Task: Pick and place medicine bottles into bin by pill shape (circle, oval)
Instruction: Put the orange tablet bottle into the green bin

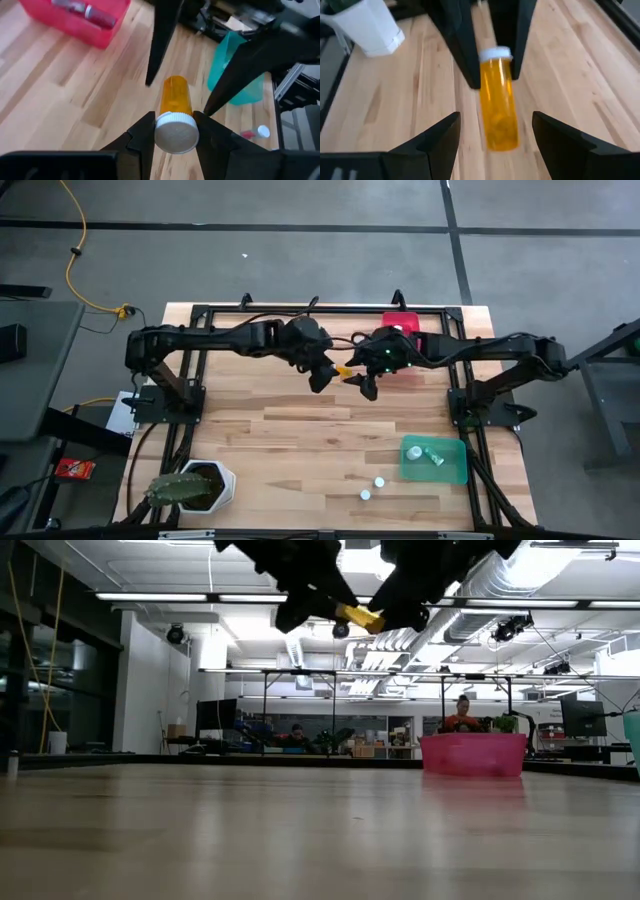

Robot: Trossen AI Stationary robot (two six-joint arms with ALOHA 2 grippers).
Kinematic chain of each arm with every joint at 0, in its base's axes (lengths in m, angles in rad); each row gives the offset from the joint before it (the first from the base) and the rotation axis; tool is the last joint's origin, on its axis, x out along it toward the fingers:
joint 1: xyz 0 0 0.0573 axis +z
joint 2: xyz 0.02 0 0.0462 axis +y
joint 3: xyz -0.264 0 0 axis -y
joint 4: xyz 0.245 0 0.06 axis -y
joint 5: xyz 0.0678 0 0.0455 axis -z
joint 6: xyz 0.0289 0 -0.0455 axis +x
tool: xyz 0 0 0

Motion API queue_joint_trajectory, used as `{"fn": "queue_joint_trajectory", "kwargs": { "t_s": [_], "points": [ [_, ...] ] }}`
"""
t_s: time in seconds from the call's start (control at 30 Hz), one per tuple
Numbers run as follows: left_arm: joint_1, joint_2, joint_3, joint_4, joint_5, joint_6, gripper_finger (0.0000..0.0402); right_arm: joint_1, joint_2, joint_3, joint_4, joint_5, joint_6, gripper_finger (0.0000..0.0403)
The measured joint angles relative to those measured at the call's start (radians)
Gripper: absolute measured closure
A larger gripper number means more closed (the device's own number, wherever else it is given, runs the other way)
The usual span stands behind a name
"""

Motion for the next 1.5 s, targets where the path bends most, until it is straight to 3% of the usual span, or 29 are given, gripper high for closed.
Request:
{"fn": "queue_joint_trajectory", "kwargs": {
  "t_s": [0.17, 0.37, 0.87, 1.5],
  "points": [
    [0.0, 0.01, 0.028, -0.005, -0.001, 0.017, 0.0296, 0.0, 0.019, 0.022, 0.005, -0.05, -0.005, 0.0163],
    [0.0, 0.01, 0.028, -0.016, -0.003, 0.019, 0.0296, 0.0, 0.021, 0.022, -0.01, -0.01, 0.02, 0.0168],
    [-0.002, 0.01, 0.028, -0.022, -0.002, 0.043, 0.0296, -0.002, 0.02, 0.022, -0.005, 0.004, 0.012, 0.0266],
    [-0.002, 0.01, 0.028, -0.015, -0.023, 0.042, 0.0283, -0.002, 0.02, 0.02, -0.005, 0.003, -0.01, 0.0316]
  ]
}}
